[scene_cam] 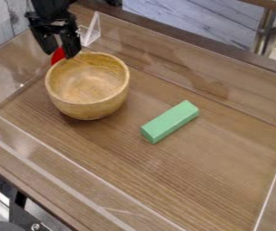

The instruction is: Remove the green stick from the brown bowl and put it on the table

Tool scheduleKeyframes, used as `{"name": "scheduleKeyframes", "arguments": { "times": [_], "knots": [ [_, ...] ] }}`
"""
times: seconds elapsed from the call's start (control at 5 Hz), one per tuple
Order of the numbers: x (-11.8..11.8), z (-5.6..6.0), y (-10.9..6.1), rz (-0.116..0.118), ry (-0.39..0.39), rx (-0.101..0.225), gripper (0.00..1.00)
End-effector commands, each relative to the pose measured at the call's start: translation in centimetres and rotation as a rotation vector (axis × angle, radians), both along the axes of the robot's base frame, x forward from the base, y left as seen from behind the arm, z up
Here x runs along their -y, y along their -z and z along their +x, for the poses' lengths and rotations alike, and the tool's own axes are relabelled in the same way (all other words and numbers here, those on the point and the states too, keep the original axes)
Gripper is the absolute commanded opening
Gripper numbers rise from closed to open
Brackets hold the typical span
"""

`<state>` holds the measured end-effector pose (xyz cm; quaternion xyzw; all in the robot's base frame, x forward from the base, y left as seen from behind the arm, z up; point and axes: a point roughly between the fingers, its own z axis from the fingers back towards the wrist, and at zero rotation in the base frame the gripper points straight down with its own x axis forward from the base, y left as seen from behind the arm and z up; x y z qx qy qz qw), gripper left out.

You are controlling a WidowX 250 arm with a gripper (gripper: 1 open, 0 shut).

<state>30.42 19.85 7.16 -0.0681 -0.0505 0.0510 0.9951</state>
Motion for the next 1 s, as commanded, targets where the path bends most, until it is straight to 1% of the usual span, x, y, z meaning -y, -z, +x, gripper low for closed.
{"name": "scheduleKeyframes", "arguments": {
  "times": [0.0,0.2,0.4,0.6,0.8],
  "knots": [
    [-1.1,1.1,-0.8,0.029,0.022,0.056,1.00],
    [-1.7,1.5,0.1,0.025,0.038,0.058,1.00],
    [-1.5,2.0,0.5,0.016,0.115,0.057,1.00],
    [-1.2,2.5,0.7,-0.002,0.186,0.055,1.00],
    [-0.8,2.0,0.4,-0.003,0.189,0.052,1.00]
  ]
}}
